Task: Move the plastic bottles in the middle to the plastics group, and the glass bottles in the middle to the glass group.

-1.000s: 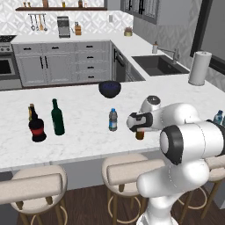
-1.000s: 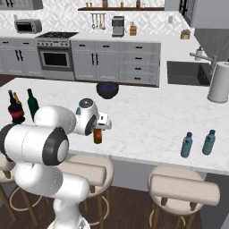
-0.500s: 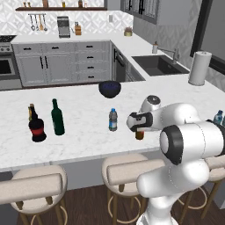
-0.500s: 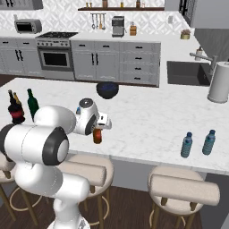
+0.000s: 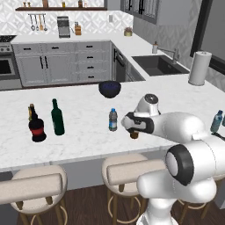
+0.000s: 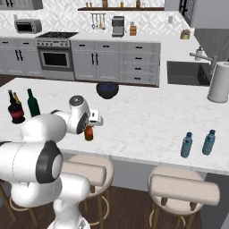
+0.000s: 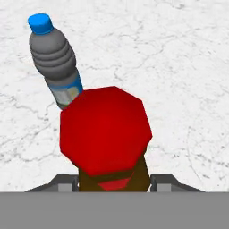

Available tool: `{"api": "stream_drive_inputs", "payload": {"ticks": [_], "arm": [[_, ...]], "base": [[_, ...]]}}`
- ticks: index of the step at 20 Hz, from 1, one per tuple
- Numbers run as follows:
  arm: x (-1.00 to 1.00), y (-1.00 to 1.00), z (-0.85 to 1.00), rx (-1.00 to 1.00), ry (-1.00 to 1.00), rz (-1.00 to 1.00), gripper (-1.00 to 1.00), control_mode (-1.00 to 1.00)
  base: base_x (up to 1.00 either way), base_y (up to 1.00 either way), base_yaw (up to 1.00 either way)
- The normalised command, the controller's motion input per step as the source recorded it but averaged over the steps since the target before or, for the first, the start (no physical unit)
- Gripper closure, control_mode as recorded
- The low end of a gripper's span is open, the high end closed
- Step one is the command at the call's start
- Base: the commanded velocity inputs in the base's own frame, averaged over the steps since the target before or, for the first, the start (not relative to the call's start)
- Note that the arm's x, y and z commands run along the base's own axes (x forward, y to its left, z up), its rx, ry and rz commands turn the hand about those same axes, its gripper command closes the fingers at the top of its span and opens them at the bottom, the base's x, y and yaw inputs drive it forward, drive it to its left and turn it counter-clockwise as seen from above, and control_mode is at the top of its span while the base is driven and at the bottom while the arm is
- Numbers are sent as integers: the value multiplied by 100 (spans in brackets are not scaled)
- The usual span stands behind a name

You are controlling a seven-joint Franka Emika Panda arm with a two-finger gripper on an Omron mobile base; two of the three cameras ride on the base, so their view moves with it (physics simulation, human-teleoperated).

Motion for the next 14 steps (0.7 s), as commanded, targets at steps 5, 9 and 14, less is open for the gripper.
{"api": "stream_drive_inputs", "payload": {"ticks": [5,9,14], "arm": [[-1,90,42,3,0,14,100,-100],[-3,98,15,2,1,16,100,-100],[-8,98,0,0,3,19,100,-100]], "base": [[0,0,0],[0,0,0],[0,0,0]]}}
